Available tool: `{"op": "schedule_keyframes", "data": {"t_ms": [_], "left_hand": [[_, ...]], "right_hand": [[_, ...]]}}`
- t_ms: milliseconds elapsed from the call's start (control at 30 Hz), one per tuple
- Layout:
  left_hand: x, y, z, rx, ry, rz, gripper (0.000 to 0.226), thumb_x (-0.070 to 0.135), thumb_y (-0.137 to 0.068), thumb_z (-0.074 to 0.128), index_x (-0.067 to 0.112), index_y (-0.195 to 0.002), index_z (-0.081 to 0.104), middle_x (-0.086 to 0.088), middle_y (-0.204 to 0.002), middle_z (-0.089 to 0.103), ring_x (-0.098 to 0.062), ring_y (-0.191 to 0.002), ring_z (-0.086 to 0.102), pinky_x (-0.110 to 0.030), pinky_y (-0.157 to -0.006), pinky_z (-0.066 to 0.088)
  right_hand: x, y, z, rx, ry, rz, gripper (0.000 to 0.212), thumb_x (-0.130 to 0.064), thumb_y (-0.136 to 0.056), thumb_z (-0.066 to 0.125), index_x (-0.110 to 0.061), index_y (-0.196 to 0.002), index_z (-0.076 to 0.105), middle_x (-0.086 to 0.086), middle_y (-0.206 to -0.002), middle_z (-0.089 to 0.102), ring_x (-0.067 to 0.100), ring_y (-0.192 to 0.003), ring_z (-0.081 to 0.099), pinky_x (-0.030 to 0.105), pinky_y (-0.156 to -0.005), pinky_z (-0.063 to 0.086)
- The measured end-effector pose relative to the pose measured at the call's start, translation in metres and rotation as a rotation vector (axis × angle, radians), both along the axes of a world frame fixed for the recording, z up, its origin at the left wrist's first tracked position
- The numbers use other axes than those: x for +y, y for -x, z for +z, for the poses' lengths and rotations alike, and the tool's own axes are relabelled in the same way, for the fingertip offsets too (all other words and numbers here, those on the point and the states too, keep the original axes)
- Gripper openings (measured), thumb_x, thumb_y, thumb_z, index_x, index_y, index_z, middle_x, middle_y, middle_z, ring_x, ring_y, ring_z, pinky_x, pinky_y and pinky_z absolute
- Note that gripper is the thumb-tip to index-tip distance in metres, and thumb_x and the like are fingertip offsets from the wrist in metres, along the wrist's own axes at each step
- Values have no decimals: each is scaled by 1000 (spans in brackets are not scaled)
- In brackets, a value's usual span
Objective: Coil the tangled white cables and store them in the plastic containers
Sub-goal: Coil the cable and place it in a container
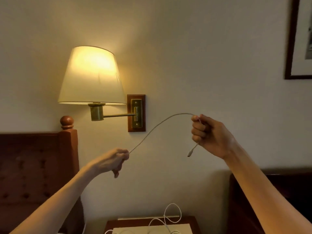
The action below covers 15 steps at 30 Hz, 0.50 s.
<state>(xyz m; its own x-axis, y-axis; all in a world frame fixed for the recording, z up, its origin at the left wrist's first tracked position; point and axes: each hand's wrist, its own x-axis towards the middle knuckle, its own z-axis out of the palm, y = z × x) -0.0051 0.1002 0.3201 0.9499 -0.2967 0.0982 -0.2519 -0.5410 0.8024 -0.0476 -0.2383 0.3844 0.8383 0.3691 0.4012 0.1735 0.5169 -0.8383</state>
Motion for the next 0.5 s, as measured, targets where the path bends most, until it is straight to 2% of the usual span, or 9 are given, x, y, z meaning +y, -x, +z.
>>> {"op": "schedule_keyframes", "data": {"t_ms": [67, 133, 200, 267, 333, 433, 500], "left_hand": [[-22, 22, -7, 77, -162, -101, 32, 18, -95, 44, 21, -63, 43, 1, -58, 34, -12, -46, 27, -27, -45, 23], [-46, 45, -7, 50, -291, -236, 38, 24, -93, 47, 25, -55, 43, 3, -56, 35, -10, -47, 26, -29, -51, 24], [-68, 68, 6, -22, -368, -350, 41, 32, -95, 49, 25, -55, 48, 3, -57, 37, -11, -51, 30, -28, -55, 27], [-83, 88, 27, -203, -428, -397, 41, 35, -99, 46, 23, -60, 49, 0, -59, 38, -15, -55, 34, -26, -57, 29], [-92, 104, 48, -433, -414, -381, 39, 33, -102, 41, 24, -65, 49, 1, -60, 41, -15, -55, 38, -25, -57, 32], [-94, 110, 68, -750, -292, -342, 32, 28, -102, 40, 34, -72, 48, 13, -63, 49, -8, -58, 48, -20, -56, 37], [-91, 102, 72, -918, -207, -307, 27, 29, -102, 39, 32, -77, 52, 10, -64, 53, -13, -59, 52, -21, -53, 39]], "right_hand": [[9, -2, 7, -7, 22, -77, 25, -23, -103, 36, -15, -86, 52, -6, -60, 23, 10, -52, 21, 24, -52, 26], [20, -3, 8, -17, 112, -155, 26, -21, -104, 34, -13, -89, 54, -5, -60, 36, 10, -52, 33, 22, -53, 32], [33, -1, 7, -45, 216, -169, 27, -18, -104, 35, -9, -93, 58, 1, -66, 55, 12, -56, 52, 22, -56, 47], [42, 3, 2, -85, 321, -166, 29, -17, -104, 37, -5, -97, 63, 9, -76, 67, 19, -67, 66, 27, -63, 55], [48, 10, -2, -131, 429, -173, 31, -17, -104, 37, -3, -100, 64, 13, -80, 70, 23, -71, 69, 28, -65, 56], [53, 20, -5, -218, 529, -151, 35, -17, -105, 36, -4, -96, 66, 13, -74, 66, 23, -63, 64, 27, -61, 53], [55, 27, -6, -225, 502, -103, 39, -14, -104, 34, -8, -86, 68, 11, -65, 58, 20, -54, 55, 27, -55, 49]]}}
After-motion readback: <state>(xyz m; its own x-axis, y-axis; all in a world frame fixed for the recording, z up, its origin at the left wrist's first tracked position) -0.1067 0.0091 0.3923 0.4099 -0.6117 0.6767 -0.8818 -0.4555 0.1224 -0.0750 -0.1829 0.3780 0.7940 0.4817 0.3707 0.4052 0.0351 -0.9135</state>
